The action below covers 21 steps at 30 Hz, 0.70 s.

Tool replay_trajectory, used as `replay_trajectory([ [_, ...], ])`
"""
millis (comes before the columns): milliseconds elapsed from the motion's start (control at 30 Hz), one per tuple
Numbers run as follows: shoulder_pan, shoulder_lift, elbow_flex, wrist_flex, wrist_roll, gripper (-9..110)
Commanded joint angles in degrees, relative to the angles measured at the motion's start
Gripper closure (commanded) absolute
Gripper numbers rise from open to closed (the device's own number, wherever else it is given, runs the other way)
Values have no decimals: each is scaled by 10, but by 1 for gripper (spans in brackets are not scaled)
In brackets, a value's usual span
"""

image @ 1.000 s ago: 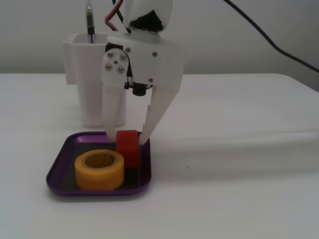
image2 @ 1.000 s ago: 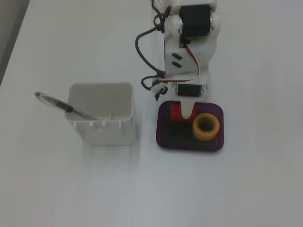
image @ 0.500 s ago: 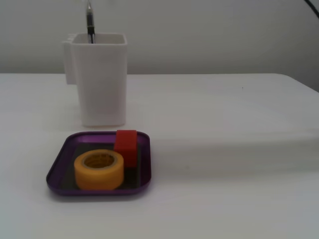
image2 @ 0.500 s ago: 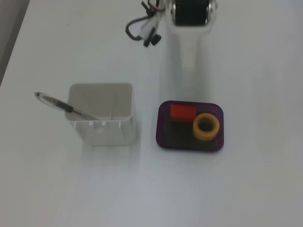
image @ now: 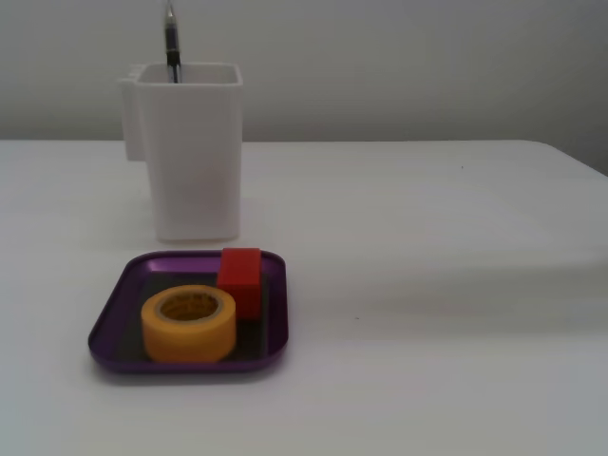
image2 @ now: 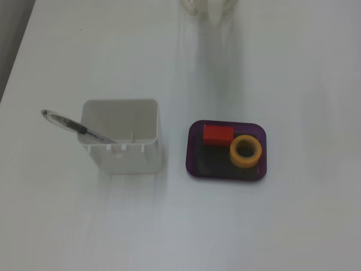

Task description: Pick up the red cube and place it in the box.

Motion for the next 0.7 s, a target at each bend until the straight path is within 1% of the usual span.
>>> replay_trajectory([
  [0,8,109,130,-28,-1,86],
  [233,9,279,410,-95,3,86],
  [567,9,532,790,-317,-4,86],
  [667,8,616,891,-366,-3,86],
])
